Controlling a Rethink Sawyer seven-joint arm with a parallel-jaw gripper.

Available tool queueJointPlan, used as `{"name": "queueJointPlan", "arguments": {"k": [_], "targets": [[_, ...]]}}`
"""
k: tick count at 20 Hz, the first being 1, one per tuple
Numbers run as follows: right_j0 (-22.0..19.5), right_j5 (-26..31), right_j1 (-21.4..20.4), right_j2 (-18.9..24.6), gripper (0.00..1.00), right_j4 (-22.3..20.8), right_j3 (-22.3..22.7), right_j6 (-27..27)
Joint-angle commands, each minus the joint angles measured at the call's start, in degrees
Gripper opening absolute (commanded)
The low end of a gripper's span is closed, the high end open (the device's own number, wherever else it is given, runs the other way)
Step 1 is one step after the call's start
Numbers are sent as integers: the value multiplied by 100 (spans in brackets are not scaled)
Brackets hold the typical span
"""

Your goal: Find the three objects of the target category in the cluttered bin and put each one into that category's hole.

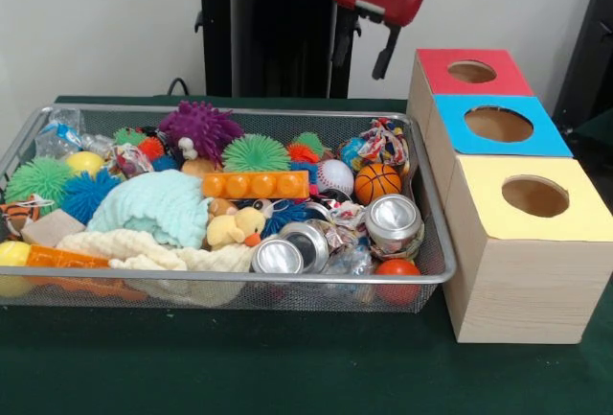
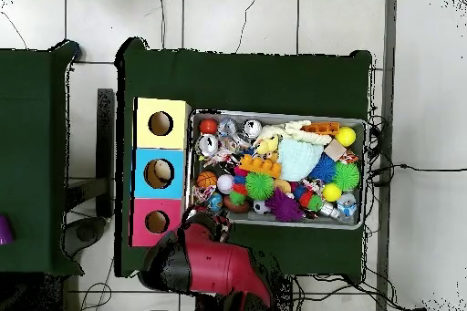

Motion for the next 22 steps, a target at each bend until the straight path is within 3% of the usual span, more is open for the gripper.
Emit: {"name": "queueJointPlan", "arguments": {"k": [1,7,22], "targets": [[-824,-735,358,1133,100,-195,289,663],[-1644,-1087,453,1999,100,-626,550,473],[-2228,-1411,843,2632,100,-1373,426,499]]}}
